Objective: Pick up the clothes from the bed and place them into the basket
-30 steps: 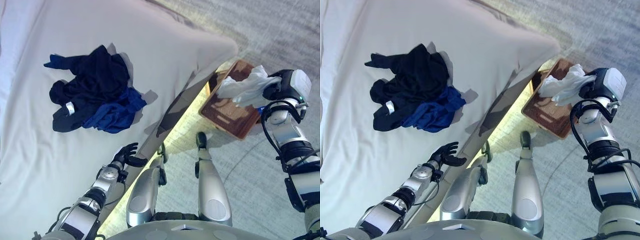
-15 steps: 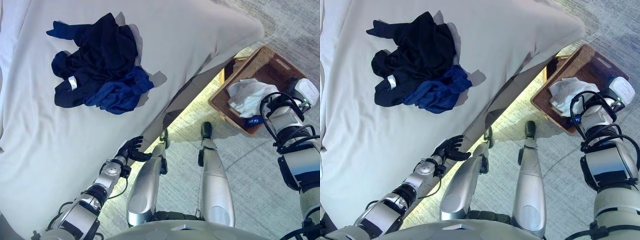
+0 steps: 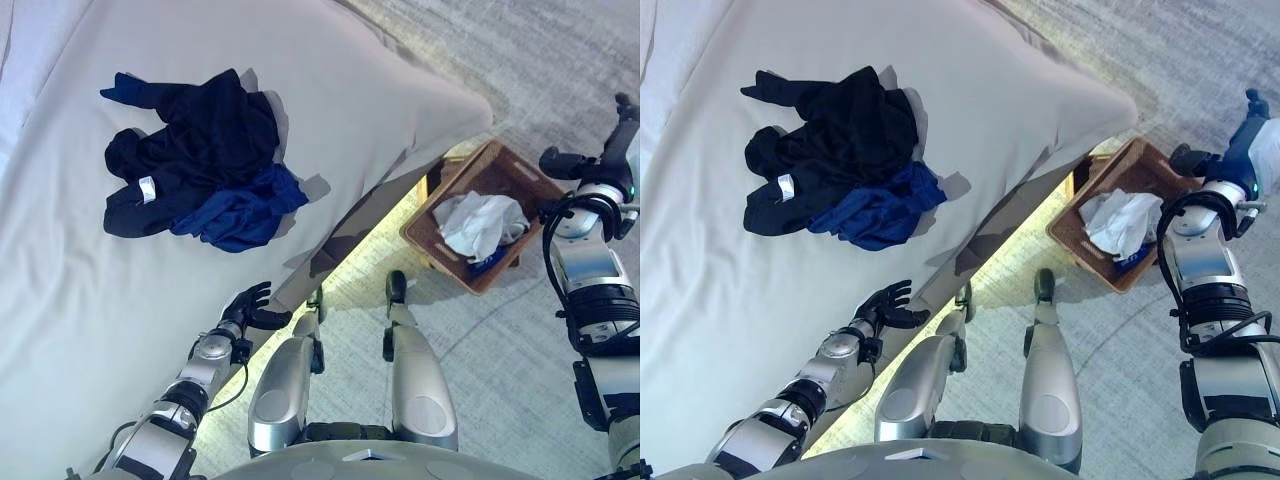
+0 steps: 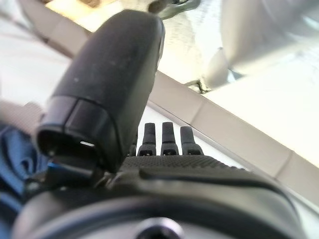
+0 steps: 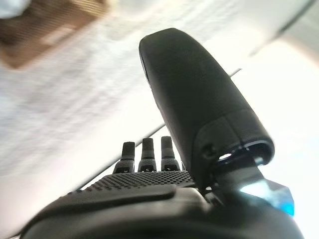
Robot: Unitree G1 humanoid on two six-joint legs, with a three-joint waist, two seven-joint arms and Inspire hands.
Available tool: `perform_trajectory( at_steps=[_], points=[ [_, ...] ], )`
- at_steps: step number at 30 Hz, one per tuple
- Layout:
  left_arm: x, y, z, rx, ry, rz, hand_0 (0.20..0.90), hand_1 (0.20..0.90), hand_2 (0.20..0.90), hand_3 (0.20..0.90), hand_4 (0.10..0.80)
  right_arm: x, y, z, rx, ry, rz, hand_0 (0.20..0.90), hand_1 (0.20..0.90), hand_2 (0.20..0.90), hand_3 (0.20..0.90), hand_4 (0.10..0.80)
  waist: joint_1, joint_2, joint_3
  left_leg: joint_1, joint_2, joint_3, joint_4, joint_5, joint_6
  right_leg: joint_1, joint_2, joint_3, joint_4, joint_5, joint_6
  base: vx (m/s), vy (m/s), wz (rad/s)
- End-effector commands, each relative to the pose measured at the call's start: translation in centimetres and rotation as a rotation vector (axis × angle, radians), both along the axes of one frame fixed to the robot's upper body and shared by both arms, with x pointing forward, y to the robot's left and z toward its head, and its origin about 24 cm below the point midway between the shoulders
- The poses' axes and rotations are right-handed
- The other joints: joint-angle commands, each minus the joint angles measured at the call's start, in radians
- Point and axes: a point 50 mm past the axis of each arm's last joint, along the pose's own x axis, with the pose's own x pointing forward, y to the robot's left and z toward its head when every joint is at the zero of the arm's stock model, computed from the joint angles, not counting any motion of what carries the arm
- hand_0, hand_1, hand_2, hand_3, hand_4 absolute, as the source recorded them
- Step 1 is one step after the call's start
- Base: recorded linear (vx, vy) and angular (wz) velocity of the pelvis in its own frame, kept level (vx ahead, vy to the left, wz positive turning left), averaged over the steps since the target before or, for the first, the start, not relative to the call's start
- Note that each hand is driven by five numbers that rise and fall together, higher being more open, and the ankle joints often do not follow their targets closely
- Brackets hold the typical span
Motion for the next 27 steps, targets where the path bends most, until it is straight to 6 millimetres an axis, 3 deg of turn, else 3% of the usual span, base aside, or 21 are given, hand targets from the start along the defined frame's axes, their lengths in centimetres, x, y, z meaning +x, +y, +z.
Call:
perform_trajectory(
  at_steps=[1, 7, 8, 9, 12, 15, 20, 25, 27],
  points=[
    [-4.7, 2.3, -2.6, 0.055, 0.143, 0.049, 0.9, 0.9, 0.9, 0.9, 0.8, 0.6, 3.1, 3.7, -0.227, -0.061, 0.207, 0.9, 0.9, 0.9, 0.9, 0.8, 0.062, -0.129, -0.174, -0.015, -0.037, -0.025, 0.081, -0.127, 0.0, 0.011, -0.001, -0.021, 0.03, -0.037, 0.003, 0.11, 0.128, 0.24],
    [-4.9, 3.1, -2.8, 0.076, 0.174, 0.048, 0.9, 0.9, 0.9, 0.9, 0.8, 3.2, 9.5, 5.4, -0.451, -0.009, 0.462, 0.9, 0.9, 0.9, 0.9, 0.8, 0.174, -0.175, -0.173, -0.045, -0.056, -0.077, 0.118, -0.137, 0.019, 0.028, -0.031, -0.095, 0.03, -0.03, 0.01, 0.019, 0.077, 0.33],
    [-4.9, 3.1, -2.8, 0.076, 0.174, 0.049, 0.9, 0.9, 0.9, 0.9, 0.8, 3.3, 9.6, 5.4, -0.452, -0.01, 0.463, 0.9, 0.9, 0.9, 0.9, 0.8, 0.171, -0.174, -0.172, -0.046, -0.056, -0.079, 0.119, -0.137, 0.019, 0.029, -0.031, -0.097, 0.03, -0.031, 0.01, 0.034, 0.039, 0.5],
    [-4.9, 3.3, -2.7, 0.081, 0.176, 0.054, 0.9, 0.9, 0.9, 0.9, 0.8, 3.8, 11.3, 6.1, -0.509, -0.024, 0.496, 0.9, 0.9, 0.9, 0.9, 0.8, 0.2, -0.182, -0.163, -0.054, -0.06, -0.098, 0.129, -0.139, 0.023, 0.035, -0.035, -0.119, 0.039, -0.038, 0.009, 0.031, 0.017, 0.38],
    [-5.1, 4.2, -2.6, 0.096, 0.181, 0.059, 0.9, 0.9, 0.9, 0.9, 0.8, 4.6, 14.0, 7.8, -0.64, -0.08, 0.498, 0.9, 0.9, 0.9, 0.9, 0.8, 0.266, -0.195, -0.147, -0.069, -0.067, -0.135, 0.14, -0.138, 0.032, 0.052, -0.044, -0.176, 0.056, -0.049, 0.014, 0.063, -0.004, 0.54],
    [-5.2, 5.1, -2.4, 0.096, 0.183, 0.078, 0.9, 0.9, 0.9, 0.9, 0.8, 5.3, 15.6, 9.0, -0.716, -0.105, 0.477, 0.9, 0.9, 0.9, 0.9, 0.8, 0.321, -0.201, -0.131, -0.091, -0.074, -0.163, 0.156, -0.139, 0.034, 0.064, -0.054, -0.219, 0.072, -0.058, 0.018, 0.031, 0.019, 0.61],
    [-5.1, 6.1, -1.9, 0.107, 0.174, 0.083, 0.9, 0.9, 0.9, 0.9, 0.8, 7.0, 15.4, 10.1, -0.705, -0.044, 0.361, 0.9, 0.9, 0.9, 0.9, 0.8, 0.406, -0.203, -0.103, -0.132, -0.092, -0.223, 0.196, -0.146, 0.037, 0.079, -0.074, -0.267, 0.1, -0.068, 0.017, 0.042, -0.002, 0.44],
    [-4.7, 6.9, -1.4, 0.098, 0.153, 0.078, 0.9, 0.9, 0.9, 0.9, 0.8, 9.4, 11.0, 7.5, -0.414, 0.305, 0.224, 0.9, 0.9, 0.9, 0.9, 0.8, 0.498, -0.187, -0.061, -0.204, -0.113, -0.285, 0.25, -0.144, 0.039, 0.076, -0.11, -0.314, 0.16, -0.086, 0.013, 0.052, 0.016, 0.43],
    [-4.4, 7.0, -1.1, 0.09, 0.133, 0.078, 0.9, 0.9, 0.9, 0.9, 0.8, 9.5, 10.0, 7.1, -0.362, 0.378, 0.19, 0.9, 0.9, 0.9, 0.9, 0.8, 0.521, -0.181, -0.04, -0.218, -0.106, -0.297, 0.26, -0.166, 0.035, 0.06, -0.117, -0.316, 0.199, -0.113, 0.02, 0.079, -0.038, 0.32]
  ],
)
